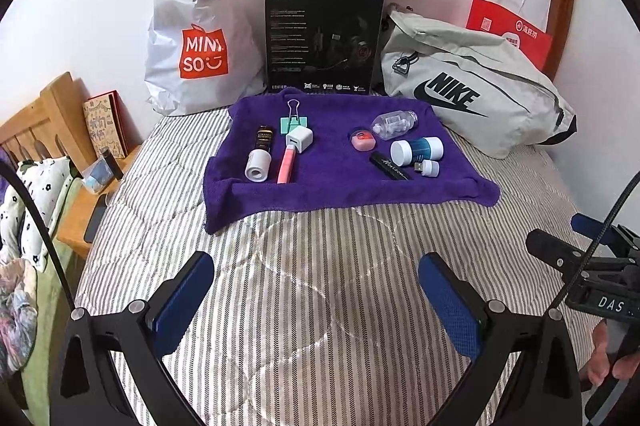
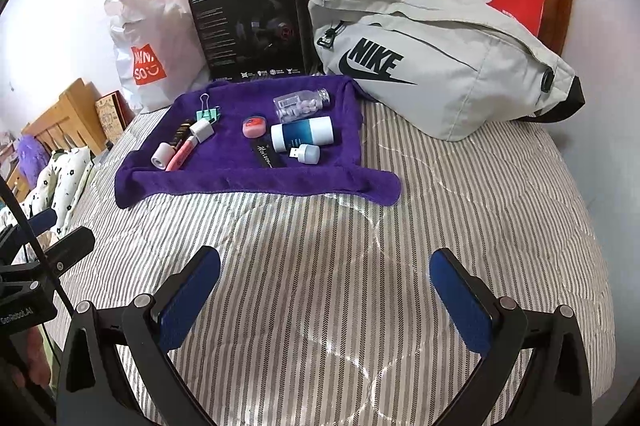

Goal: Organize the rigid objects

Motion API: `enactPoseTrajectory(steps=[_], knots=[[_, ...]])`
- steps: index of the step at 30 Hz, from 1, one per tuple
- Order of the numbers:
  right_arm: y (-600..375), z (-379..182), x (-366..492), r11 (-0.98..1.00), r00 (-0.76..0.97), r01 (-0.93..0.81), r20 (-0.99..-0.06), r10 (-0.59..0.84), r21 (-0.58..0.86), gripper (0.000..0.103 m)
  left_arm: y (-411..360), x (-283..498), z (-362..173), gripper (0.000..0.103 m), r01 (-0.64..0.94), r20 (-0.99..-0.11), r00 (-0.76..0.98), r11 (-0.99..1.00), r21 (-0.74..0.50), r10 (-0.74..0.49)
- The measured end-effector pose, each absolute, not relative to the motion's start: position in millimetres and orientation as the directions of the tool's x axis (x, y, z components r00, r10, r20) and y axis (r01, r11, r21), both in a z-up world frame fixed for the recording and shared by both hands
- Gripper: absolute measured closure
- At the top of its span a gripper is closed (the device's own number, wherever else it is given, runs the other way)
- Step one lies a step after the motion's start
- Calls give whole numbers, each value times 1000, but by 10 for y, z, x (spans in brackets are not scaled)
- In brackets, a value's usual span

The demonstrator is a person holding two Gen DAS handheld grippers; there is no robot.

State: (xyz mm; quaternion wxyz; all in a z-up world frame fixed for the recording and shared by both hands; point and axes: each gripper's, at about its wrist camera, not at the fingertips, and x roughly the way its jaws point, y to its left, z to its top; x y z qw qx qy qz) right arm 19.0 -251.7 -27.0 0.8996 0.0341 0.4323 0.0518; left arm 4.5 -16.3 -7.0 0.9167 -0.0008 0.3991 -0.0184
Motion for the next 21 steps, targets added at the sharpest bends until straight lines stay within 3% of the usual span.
enactPoseTrajectory(steps=[21], knots=[[-2386, -273, 169, 989, 611, -101, -778, 147, 107, 0, -137, 33, -59, 0, 33, -733, 679, 999, -18, -36]])
